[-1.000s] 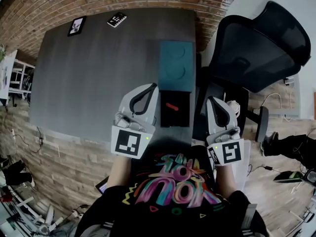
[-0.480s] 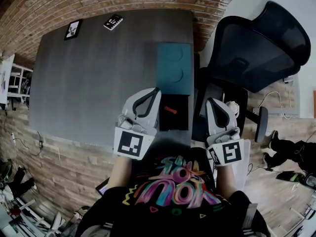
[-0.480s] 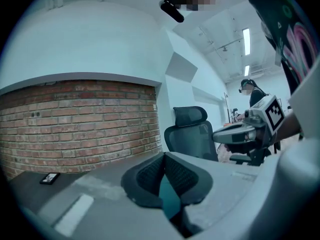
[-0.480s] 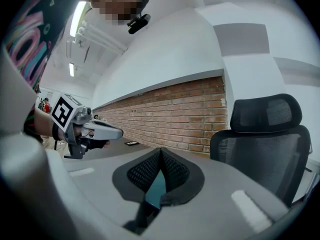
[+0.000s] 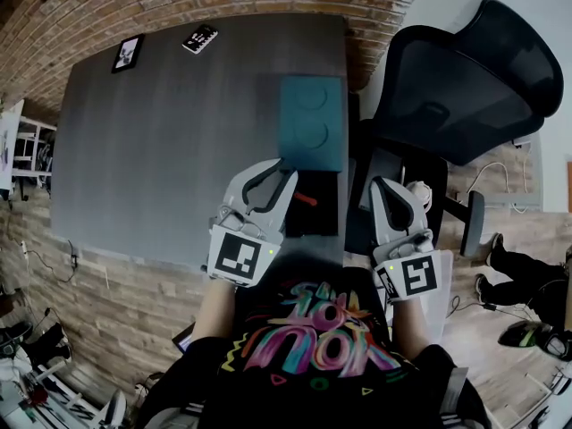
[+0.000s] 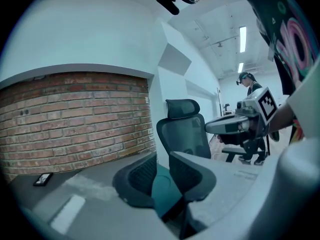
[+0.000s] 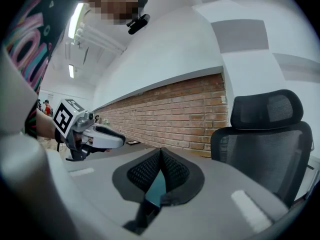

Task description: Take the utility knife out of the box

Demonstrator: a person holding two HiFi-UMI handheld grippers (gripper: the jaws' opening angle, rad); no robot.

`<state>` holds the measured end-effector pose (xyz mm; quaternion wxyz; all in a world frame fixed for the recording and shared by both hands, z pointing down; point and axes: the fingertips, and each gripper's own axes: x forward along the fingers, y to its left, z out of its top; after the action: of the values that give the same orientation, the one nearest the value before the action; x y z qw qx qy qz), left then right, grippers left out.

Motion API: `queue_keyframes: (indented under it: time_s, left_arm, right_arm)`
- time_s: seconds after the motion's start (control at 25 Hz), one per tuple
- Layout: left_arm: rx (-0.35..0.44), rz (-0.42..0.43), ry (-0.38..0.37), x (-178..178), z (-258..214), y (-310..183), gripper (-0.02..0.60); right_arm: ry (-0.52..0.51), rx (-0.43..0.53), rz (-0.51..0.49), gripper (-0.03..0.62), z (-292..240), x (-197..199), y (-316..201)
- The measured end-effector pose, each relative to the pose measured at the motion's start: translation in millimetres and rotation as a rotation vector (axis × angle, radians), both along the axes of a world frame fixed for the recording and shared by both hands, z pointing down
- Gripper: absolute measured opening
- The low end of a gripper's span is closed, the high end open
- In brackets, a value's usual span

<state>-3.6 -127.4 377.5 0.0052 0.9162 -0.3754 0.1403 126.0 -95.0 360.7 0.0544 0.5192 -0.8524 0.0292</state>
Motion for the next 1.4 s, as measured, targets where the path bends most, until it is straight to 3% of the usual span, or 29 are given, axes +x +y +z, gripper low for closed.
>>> queue_keyframes:
  time_s: [0.36,0.72,1.0,1.2,1.4]
  left_arm:
    - [-0.023,0.041,-0.054,4.4,19.7,2.2,0.106]
    - [-0.106,0.201,-0.239,9.0,78.5,19.4,0.175]
    - [-0.089,0.378,-0.465,29.3,119.0,38.4,0.190]
    - [-0.141,0.500,-0.600,38.1,152.0,52.0,0.206]
    - [-0.190,0.599,-0.683,44.4,172.7,59.2,0.215]
  right_arm:
    - [0.000,0.001,-0.044,-0.002,5.3,-14.5,-5.4]
    - [-0.017,-0.017,-0.042,-0.002,15.2,-20.7,0.9]
    - [-0.030,-0.035,-0.021,-0.002,22.8,-15.5,6.7]
    - [-0.040,-0.047,-0.012,-0.002,28.4,-13.0,11.0]
    - [-0.047,-0.060,-0.009,-0.002,33.5,-8.9,15.0]
